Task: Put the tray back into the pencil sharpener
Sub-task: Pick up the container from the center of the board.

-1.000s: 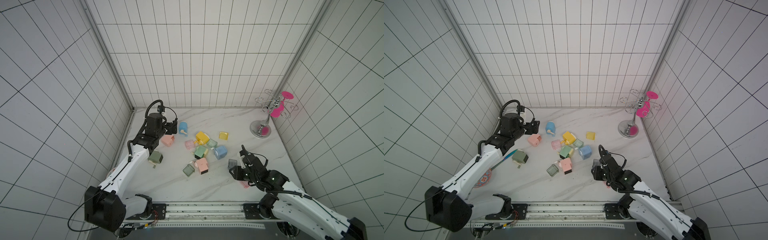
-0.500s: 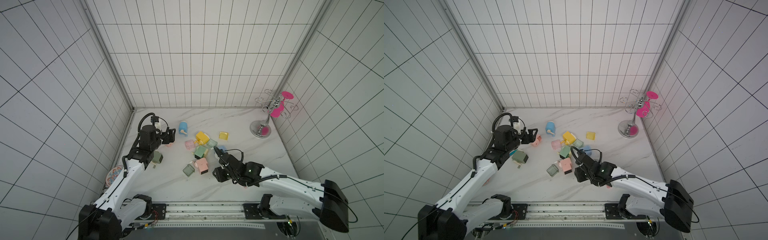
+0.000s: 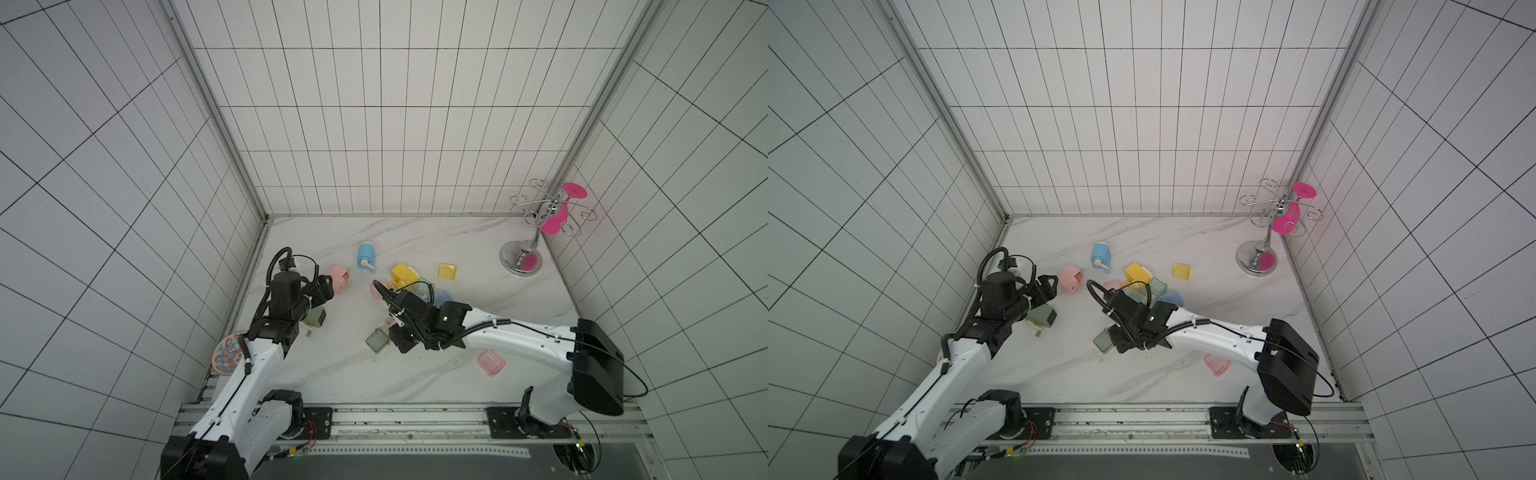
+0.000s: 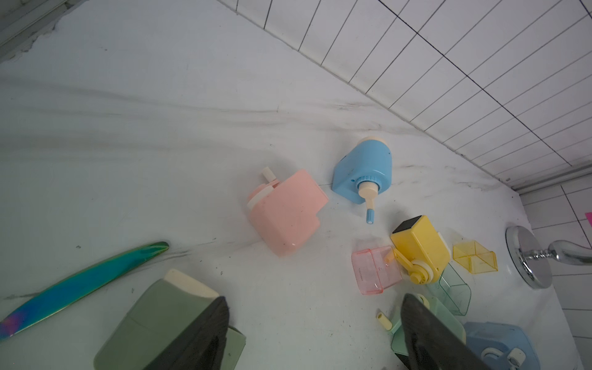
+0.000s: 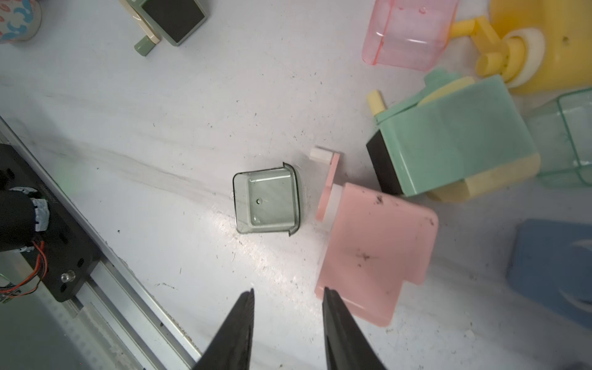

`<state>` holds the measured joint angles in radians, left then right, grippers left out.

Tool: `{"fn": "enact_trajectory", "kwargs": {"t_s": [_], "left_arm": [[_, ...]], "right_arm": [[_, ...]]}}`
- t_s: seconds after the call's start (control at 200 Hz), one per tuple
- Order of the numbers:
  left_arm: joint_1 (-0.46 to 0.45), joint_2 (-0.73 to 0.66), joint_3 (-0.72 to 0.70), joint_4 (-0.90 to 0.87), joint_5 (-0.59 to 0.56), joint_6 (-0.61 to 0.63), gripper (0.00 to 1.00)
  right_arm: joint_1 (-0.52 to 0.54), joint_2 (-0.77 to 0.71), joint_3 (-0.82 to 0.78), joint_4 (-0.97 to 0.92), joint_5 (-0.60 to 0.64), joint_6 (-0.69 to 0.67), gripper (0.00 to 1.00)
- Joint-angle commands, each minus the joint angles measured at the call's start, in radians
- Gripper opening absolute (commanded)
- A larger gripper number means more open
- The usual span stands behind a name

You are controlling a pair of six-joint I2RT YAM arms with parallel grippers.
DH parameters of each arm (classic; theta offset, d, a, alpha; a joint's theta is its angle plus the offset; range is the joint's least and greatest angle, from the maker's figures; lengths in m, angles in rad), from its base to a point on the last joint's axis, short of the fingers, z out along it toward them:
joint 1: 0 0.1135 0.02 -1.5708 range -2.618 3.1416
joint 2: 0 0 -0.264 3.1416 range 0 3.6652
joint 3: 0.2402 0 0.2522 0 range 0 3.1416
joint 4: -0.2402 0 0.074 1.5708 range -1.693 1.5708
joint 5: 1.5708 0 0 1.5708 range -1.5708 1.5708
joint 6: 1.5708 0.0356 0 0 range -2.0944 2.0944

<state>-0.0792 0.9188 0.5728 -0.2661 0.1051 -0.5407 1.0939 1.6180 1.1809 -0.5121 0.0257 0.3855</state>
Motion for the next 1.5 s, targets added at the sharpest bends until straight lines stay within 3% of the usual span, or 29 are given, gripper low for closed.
{"fn": "enact_trajectory", "kwargs": {"t_s": [0.0, 0.45, 1.159, 1.494], "left_arm": [[0.007, -0.030, -0.029, 0.026, -0.001, -0.057, 0.85], [0.011, -0.145, -0.037, -0.048, -0.149, -0.010, 0.85], [0.010, -0.148, -0.027, -0.052, -0.145, -0.006, 0.85], [0.010, -0.149, -0.006, -0.066, -0.150, -0.005, 0.85]], "right_arm": [[0.008, 0.090, 0.114, -0.083, -0.007, -0.053, 0.36], [0.006, 0.319, 0.316, -0.165, 0.075, -0.074, 0.32], [0.007, 0.437, 0.386, -0.190, 0.095, -0.083, 0.28], [0.009, 0.459, 0.385, -0.190, 0.083, -0.083, 0.18]]}}
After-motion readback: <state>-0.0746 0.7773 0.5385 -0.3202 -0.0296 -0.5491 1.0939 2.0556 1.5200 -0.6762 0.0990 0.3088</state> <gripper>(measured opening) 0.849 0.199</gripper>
